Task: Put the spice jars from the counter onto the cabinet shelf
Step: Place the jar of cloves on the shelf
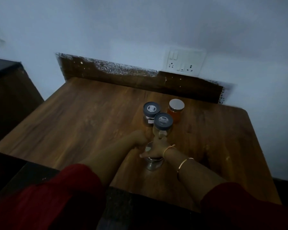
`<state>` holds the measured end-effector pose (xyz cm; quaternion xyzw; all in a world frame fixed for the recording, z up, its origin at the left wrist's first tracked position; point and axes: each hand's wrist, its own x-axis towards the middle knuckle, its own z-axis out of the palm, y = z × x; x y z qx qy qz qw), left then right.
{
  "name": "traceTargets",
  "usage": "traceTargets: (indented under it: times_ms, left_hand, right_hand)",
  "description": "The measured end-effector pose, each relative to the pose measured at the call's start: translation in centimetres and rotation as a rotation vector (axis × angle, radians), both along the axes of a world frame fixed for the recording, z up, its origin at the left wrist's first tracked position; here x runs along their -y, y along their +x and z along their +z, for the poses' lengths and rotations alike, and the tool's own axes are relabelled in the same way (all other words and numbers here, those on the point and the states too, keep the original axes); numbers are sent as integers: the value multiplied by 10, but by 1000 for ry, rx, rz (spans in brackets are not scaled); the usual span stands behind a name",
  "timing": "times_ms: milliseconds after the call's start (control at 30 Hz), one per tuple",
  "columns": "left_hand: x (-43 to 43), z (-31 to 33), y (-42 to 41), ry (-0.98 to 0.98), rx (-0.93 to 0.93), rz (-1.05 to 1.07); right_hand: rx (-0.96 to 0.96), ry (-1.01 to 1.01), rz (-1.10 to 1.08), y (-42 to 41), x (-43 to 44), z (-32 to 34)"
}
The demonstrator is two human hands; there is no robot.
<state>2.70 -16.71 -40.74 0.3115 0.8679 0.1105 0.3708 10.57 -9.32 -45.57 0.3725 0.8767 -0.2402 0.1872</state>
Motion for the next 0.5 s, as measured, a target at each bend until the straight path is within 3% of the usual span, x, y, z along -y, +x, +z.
traceTargets:
  times_ms: [133, 300, 500]
  left_hand:
    - [-4, -8, 1, 106, 36, 30]
    - [-12, 2, -14, 285, 7, 149]
    - [-32, 45, -33, 593, 162, 385]
  right_hand:
    - [10, 9, 65, 2, -11, 4]
    - [-3, -151, 94, -13, -38, 62]
    - [-271, -38, 73, -30, -74, 160]
